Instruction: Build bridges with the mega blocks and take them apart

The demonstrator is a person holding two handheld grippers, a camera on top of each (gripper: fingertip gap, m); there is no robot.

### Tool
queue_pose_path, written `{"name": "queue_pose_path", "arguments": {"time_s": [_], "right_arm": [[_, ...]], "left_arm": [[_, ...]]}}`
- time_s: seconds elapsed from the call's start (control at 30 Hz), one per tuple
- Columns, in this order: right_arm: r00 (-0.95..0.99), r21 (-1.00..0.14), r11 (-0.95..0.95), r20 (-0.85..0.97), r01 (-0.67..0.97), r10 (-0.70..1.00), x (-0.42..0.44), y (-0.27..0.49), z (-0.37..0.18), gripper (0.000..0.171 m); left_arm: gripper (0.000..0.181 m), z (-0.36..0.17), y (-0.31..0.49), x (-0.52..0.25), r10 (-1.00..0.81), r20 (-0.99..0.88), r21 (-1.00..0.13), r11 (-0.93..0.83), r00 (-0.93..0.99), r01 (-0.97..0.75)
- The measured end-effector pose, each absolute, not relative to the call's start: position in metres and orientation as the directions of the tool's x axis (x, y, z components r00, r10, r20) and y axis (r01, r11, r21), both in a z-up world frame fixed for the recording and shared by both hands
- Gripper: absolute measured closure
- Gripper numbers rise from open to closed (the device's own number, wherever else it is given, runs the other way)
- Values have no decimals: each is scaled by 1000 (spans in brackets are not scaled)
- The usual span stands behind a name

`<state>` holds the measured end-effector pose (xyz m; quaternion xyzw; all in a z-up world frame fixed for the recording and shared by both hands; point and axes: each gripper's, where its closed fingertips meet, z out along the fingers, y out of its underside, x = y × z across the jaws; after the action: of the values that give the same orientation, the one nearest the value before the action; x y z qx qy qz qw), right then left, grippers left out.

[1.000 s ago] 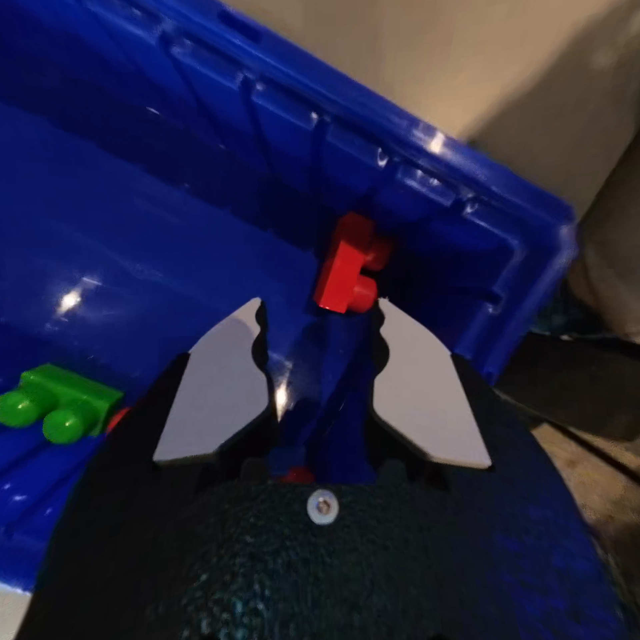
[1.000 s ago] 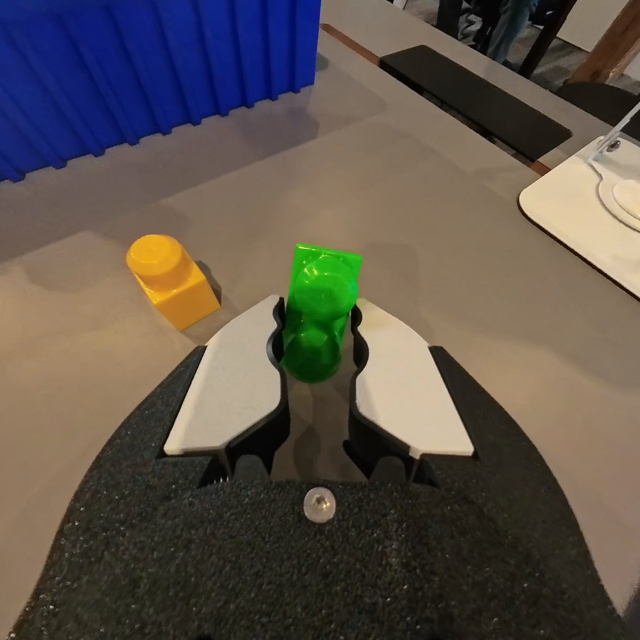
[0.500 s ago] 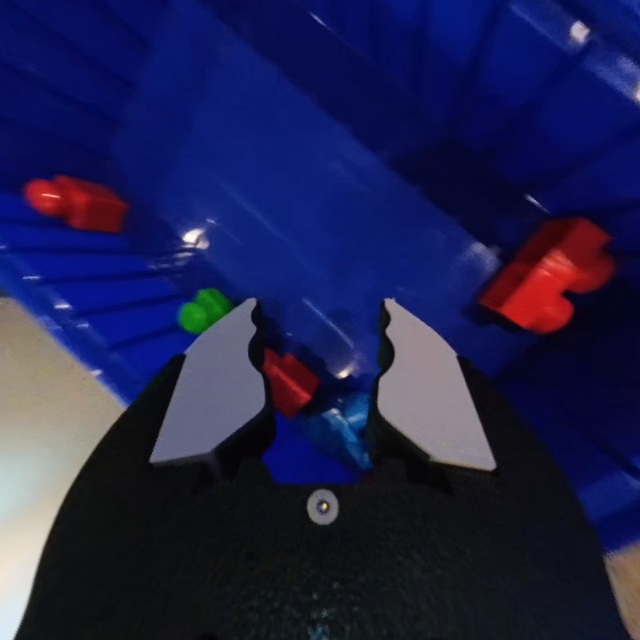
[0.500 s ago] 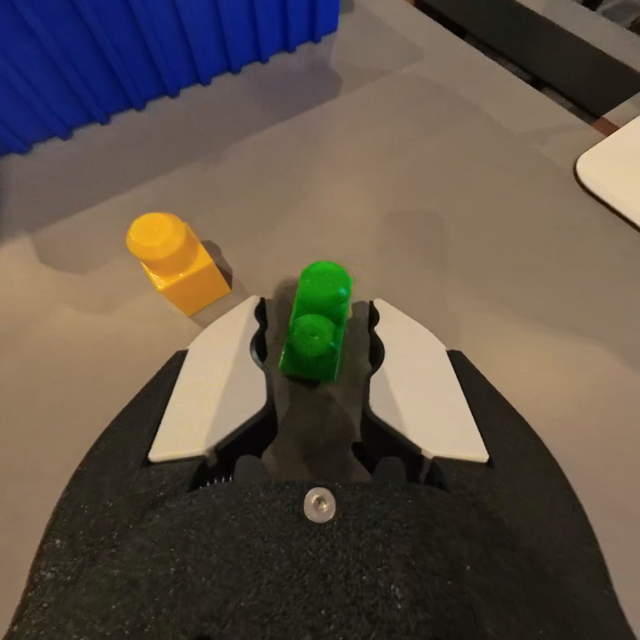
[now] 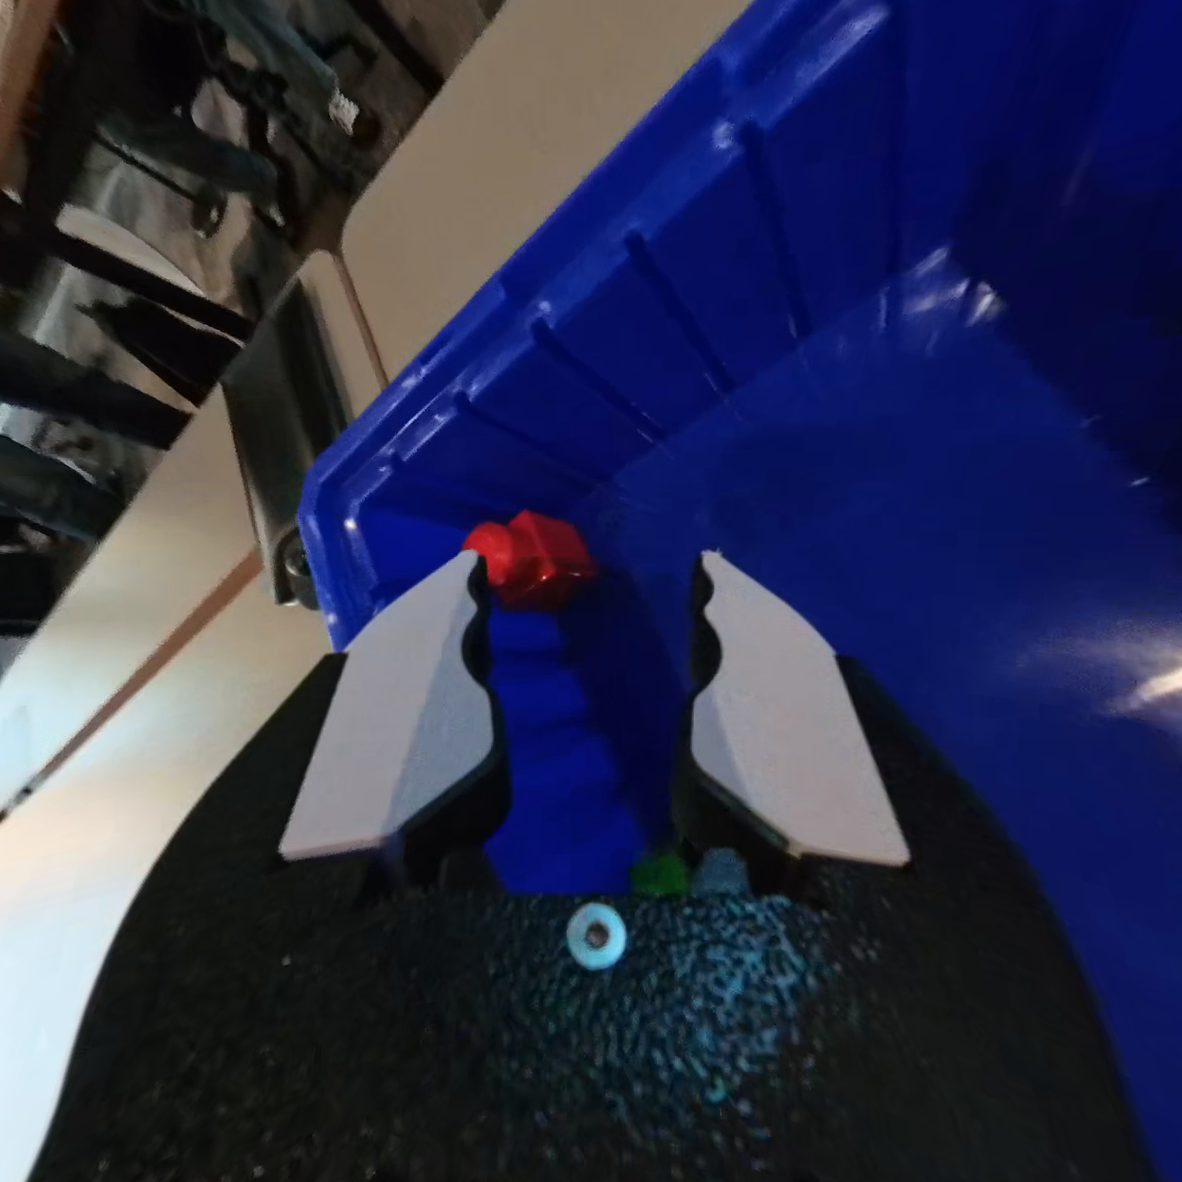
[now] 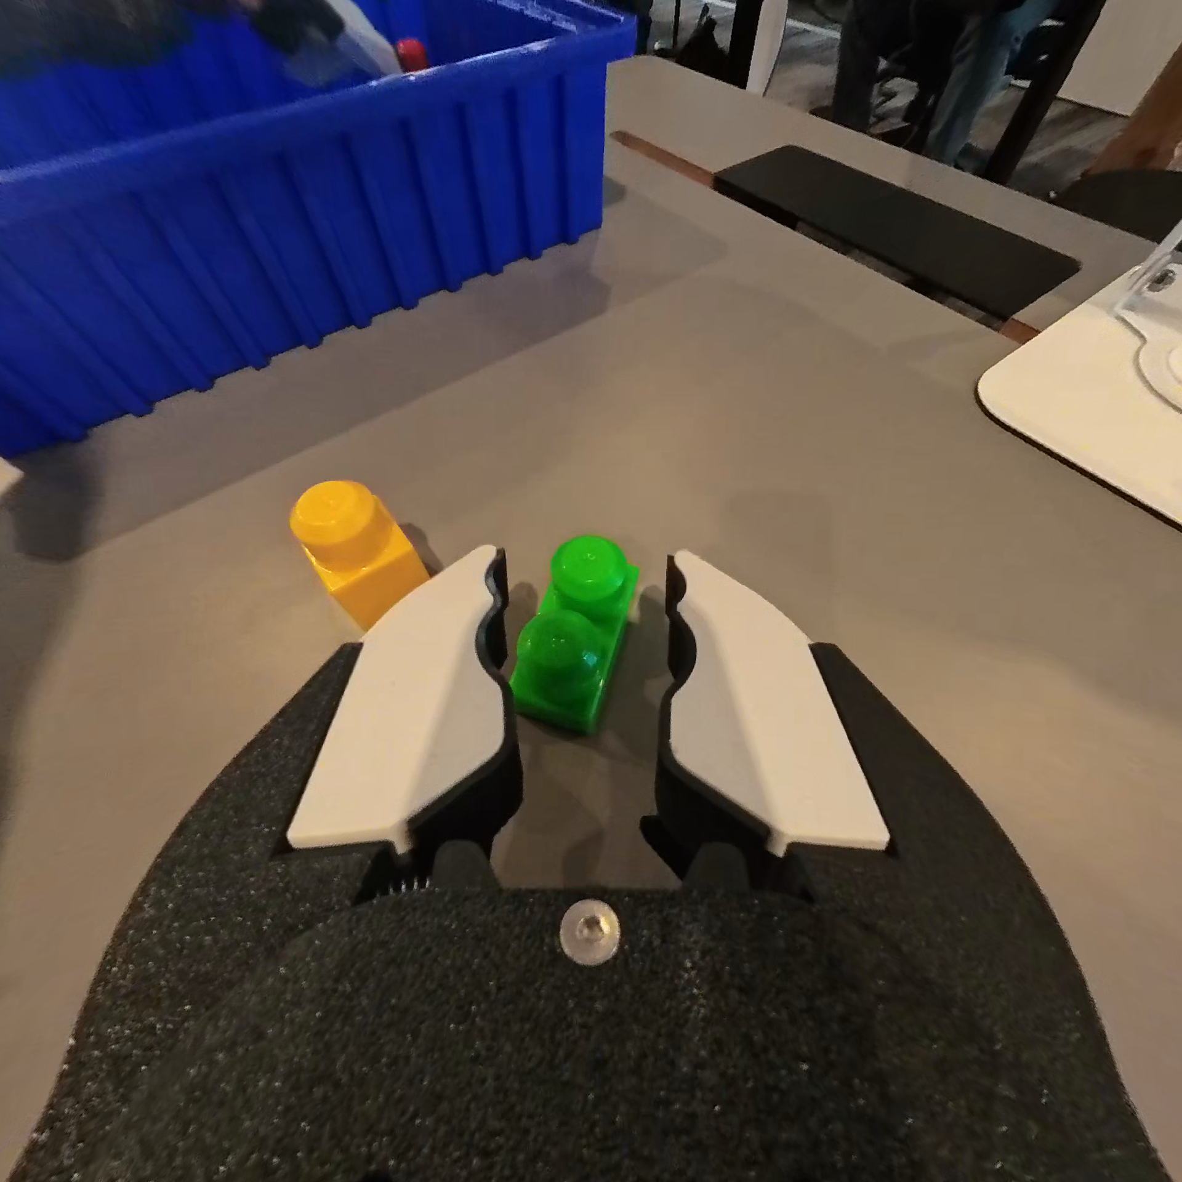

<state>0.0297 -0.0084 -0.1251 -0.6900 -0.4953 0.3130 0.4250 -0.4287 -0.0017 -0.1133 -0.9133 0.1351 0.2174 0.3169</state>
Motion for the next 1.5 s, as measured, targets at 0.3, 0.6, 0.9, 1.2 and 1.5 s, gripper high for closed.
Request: {"name": "queue_pose_path", "arguments": {"time_s": [0.3, 0.6, 0.9, 1.2, 1.5], "right_arm": [[302, -896, -124, 12, 425, 953, 28, -10, -126, 129], [292, -901, -120, 8, 417, 956, 27, -12, -125, 131], [288, -902, -102, 26, 420, 957, 27, -13, -124, 134], [284, -900, -96, 32, 426, 958, 26, -14, -125, 136], [273, -893, -93, 34, 440, 961, 25, -16, -128, 137]], "left_arm": [[120, -128, 22, -458, -112, -584, -396, -825, 804, -403], [107, -145, 12, -463, -278, -633, -114, -890, 722, -441], [103, -150, 11, -448, -352, -537, -177, -841, 766, -511], [105, -165, 1, -439, -417, -454, -149, -836, 787, -529], [94, -150, -5, -453, -484, -501, -40, -816, 718, -577]]}}
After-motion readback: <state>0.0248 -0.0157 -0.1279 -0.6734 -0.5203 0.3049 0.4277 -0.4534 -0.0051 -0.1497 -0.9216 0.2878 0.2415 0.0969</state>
